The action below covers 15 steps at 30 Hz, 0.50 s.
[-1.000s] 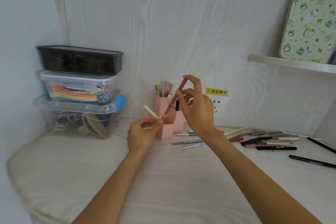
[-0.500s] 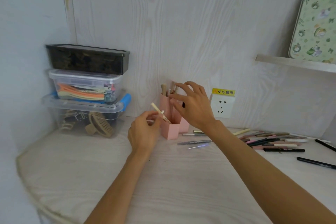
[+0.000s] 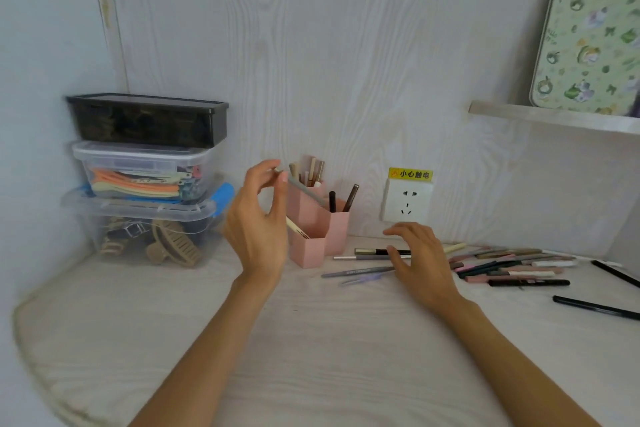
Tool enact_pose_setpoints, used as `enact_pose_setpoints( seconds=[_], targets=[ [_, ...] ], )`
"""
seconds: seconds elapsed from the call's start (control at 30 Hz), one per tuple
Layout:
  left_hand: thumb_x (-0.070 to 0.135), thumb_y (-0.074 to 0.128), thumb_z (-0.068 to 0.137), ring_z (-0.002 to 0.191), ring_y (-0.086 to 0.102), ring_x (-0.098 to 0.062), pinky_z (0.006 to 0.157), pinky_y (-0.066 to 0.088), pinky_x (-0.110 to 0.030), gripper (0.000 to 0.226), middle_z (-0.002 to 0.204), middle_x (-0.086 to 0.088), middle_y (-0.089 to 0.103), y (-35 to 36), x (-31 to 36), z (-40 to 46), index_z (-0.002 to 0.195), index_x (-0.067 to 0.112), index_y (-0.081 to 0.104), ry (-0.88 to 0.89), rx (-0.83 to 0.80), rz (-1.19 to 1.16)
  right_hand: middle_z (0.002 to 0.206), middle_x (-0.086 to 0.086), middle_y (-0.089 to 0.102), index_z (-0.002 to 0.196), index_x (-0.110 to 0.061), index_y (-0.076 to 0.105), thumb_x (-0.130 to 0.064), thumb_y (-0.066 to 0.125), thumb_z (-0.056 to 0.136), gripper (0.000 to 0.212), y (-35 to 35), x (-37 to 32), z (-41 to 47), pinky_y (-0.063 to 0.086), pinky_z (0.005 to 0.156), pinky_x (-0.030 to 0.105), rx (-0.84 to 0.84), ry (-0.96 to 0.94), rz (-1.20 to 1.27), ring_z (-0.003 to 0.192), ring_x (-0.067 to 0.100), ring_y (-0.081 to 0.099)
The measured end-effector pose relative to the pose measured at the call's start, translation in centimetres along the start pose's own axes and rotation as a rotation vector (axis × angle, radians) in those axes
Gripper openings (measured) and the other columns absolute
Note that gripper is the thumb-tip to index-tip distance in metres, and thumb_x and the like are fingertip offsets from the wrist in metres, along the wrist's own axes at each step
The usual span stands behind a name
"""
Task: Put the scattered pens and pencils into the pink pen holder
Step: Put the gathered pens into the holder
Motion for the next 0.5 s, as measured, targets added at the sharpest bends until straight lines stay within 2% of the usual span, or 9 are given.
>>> enact_pose_setpoints(
  seconds=[0.1, 0.2, 0.27, 0.33, 0.37, 0.4, 0.43, 0.5],
  targets=[
    [0.037, 0.059, 0.088, 0.083, 0.060, -0.013, 0.061, 0.038, -0.019, 0.026, 0.092, 0.001, 0.070, 1.3, -1.7, -0.8, 0.110, 0.025, 0.065, -0.006, -0.106, 0.254, 0.111, 0.001, 0.061, 0.103, -0.019, 0.066, -0.010, 0.060, 0.087, 0.020, -0.2, 0.7, 0.0, 0.038, 0.092, 0.026, -0.007, 0.093, 0.171, 0.109, 0.018, 0.049],
    [0.032, 0.062, 0.088, 0.090, 0.059, -0.022, 0.075, 0.037, -0.028, 0.025, 0.093, -0.002, 0.070, 2.1, -3.2, -1.1, 0.112, 0.025, 0.067, 0.023, -0.207, 0.387, 0.109, 0.000, 0.060, 0.101, -0.020, 0.066, -0.011, 0.059, 0.088, 0.018, -0.3, 0.7, 0.0, 0.038, 0.089, 0.024, -0.033, 0.082, 0.213, 0.108, 0.017, 0.049],
    [0.031, 0.061, 0.089, 0.108, 0.053, -0.026, 0.087, 0.035, -0.034, 0.031, 0.114, -0.004, 0.065, 2.9, -3.3, -1.5, 0.119, 0.023, 0.064, 0.126, -0.279, 0.518, 0.110, 0.000, 0.060, 0.102, -0.020, 0.066, -0.012, 0.058, 0.089, 0.018, -0.1, 0.7, 0.0, 0.037, 0.087, 0.023, -0.068, 0.063, 0.184, 0.108, 0.016, 0.048],
    [0.032, 0.062, 0.087, 0.121, 0.043, -0.029, 0.094, 0.035, -0.040, 0.044, 0.134, -0.007, 0.052, 3.3, -3.2, -1.9, 0.130, 0.021, 0.054, 0.168, -0.325, 0.611, 0.111, -0.001, 0.059, 0.103, -0.021, 0.066, -0.013, 0.056, 0.089, 0.019, 0.1, 0.8, -0.1, 0.035, 0.087, 0.021, -0.097, 0.053, 0.162, 0.108, 0.015, 0.047],
    [0.032, 0.063, 0.085, 0.118, 0.045, -0.030, 0.091, 0.038, -0.041, 0.048, 0.132, -0.009, 0.051, 3.2, -2.8, -2.1, 0.130, 0.020, 0.052, 0.178, -0.323, 0.614, 0.112, -0.001, 0.059, 0.104, -0.022, 0.066, -0.013, 0.056, 0.090, 0.019, 0.3, 0.8, -0.1, 0.034, 0.087, 0.020, -0.109, 0.048, 0.158, 0.109, 0.015, 0.047],
    [0.032, 0.064, 0.082, 0.107, 0.050, -0.029, 0.083, 0.042, -0.040, 0.044, 0.121, -0.010, 0.055, 3.2, -2.3, -2.4, 0.124, 0.020, 0.055, 0.216, -0.316, 0.598, 0.112, -0.001, 0.059, 0.104, -0.023, 0.066, -0.013, 0.055, 0.090, 0.020, 0.4, 0.8, -0.1, 0.034, 0.088, 0.019, -0.118, 0.046, 0.157, 0.109, 0.014, 0.047],
    [0.033, 0.064, 0.082, 0.092, 0.055, -0.027, 0.072, 0.044, -0.038, 0.033, 0.105, -0.007, 0.060, 3.2, -1.7, -2.7, 0.112, 0.020, 0.060, 0.275, -0.331, 0.573, 0.112, -0.002, 0.059, 0.104, -0.024, 0.065, -0.013, 0.054, 0.090, 0.021, 0.4, 0.9, -0.1, 0.034, 0.087, 0.020, -0.124, 0.047, 0.158, 0.109, 0.014, 0.046],
    [0.035, 0.062, 0.084, 0.069, 0.059, -0.022, 0.057, 0.045, -0.030, 0.014, 0.079, 0.001, 0.065, 3.7, -1.5, -3.7, 0.090, 0.023, 0.063, 0.318, -0.472, 0.551, 0.111, -0.002, 0.059, 0.104, -0.025, 0.065, -0.011, 0.052, 0.090, 0.024, 0.6, 1.0, 0.0, 0.034, 0.087, 0.021, -0.142, 0.053, 0.155, 0.108, 0.014, 0.046]
  ],
)
Point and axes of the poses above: each hand's wrist, its own z-axis towards the middle knuckle, its own y-axis out of the palm, x = y × z, the point moved 5 cm from there along z, towards the middle knuckle
